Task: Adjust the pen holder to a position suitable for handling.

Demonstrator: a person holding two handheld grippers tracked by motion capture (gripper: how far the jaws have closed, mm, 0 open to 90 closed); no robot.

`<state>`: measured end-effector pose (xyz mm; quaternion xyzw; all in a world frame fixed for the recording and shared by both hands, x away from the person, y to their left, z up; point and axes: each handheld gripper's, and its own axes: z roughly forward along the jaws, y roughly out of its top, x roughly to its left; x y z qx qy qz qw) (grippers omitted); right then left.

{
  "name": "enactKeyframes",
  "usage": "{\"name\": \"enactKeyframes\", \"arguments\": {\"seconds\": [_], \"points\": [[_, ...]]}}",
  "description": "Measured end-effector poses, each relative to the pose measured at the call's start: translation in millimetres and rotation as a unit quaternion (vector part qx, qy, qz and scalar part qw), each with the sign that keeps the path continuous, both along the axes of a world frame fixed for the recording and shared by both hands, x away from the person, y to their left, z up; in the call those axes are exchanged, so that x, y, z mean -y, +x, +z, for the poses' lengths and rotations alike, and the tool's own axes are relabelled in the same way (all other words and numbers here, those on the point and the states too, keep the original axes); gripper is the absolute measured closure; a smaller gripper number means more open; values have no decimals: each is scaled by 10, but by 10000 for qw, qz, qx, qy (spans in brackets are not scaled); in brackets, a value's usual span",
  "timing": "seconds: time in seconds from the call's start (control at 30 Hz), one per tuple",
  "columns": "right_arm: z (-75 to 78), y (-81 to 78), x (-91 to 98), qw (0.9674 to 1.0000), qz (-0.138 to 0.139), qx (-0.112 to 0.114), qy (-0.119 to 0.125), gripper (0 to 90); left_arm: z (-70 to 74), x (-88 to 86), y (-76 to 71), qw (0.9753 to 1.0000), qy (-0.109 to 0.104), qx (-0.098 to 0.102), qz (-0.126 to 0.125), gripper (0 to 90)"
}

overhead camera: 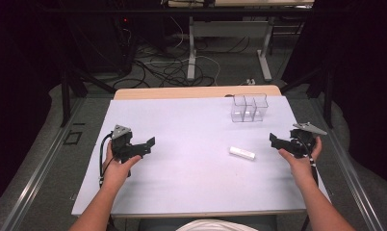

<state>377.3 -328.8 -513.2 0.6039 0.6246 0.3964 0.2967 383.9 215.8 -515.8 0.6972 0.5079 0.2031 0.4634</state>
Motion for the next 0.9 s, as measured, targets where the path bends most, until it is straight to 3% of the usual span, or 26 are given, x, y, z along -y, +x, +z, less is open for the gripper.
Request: {"name": "enactKeyframes", "arguments": {"seconds": [0.13,0.27,0.3,0.5,0.6,0.7,0.9], "points": [[13,42,-26,10000,40,2,-34,16,-13,-8,17,10000,-57,-52,29,4],[76,101,-42,9999,96,118,15,97,-7,-7,13,10000,-54,-48,38,4],[135,135,-48,9999,91,126,61,162,-2,-4,8,10000,-50,-36,36,4],[293,287,-81,9996,153,227,81,216,12,7,-5,10000,2,13,69,6],[401,397,-125,9995,267,195,12,246,11,7,-5,10000,12,6,69,7],[537,570,-170,9985,485,143,-209,254,6,5,1,10000,10,-5,70,7],[707,806,-226,9980,586,48,-249,309,-1,4,3,10000,12,-50,51,8]]}}
